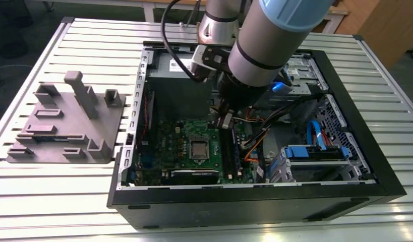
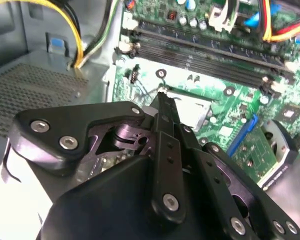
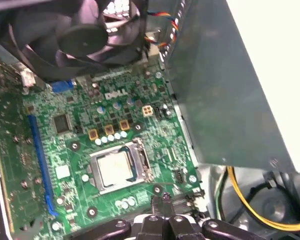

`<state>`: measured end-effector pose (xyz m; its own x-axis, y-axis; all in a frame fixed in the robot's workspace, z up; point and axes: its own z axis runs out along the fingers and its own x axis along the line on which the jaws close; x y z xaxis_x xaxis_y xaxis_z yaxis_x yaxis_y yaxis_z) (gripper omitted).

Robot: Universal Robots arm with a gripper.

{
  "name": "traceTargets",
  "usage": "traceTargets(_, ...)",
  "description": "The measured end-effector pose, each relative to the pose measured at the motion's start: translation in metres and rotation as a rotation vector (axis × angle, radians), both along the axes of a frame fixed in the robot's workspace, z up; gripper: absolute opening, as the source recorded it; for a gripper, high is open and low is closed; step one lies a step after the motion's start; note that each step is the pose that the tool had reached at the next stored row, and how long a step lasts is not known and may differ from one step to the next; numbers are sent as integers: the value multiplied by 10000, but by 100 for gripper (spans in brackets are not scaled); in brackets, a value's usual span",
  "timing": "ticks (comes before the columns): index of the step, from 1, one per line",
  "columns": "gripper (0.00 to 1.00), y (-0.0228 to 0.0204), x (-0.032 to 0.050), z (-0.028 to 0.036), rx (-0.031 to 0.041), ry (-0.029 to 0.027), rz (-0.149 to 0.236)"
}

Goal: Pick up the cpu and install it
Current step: 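Install the first cpu locking lever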

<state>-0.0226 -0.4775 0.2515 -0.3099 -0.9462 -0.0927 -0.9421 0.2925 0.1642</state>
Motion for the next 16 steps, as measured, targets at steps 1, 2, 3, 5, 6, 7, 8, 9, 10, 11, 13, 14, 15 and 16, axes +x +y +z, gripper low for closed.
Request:
traceTargets(1, 10, 18, 13, 0, 0, 0, 0)
traceTargets(2, 10, 40, 20, -1, 1, 0, -1)
traceTargets(3, 10, 62, 24, -2, 0, -1, -1)
traceTargets(5, 10, 96, 26, -5, -2, 0, -1)
traceTargets(6, 10, 107, 26, -9, 0, -1, 0)
traceTargets(7, 10, 121, 26, -12, 0, -1, -1)
traceTargets(8, 10, 134, 27, -16, -1, 0, 0)
traceTargets(9, 10, 150, 27, -21, 0, -1, 0)
traceTargets(10, 10, 168, 28, -25, -1, -1, -1)
traceTargets(11, 10, 184, 28, -31, 0, -1, -1)
traceTargets(13, 10, 215, 28, -46, -1, 0, -1)
traceTargets(14, 10, 219, 28, -56, 7, -1, 1)
traceTargets(15, 10, 223, 28, -64, 9, -1, 1)
traceTargets(16, 10, 227, 28, -73, 10, -1, 0)
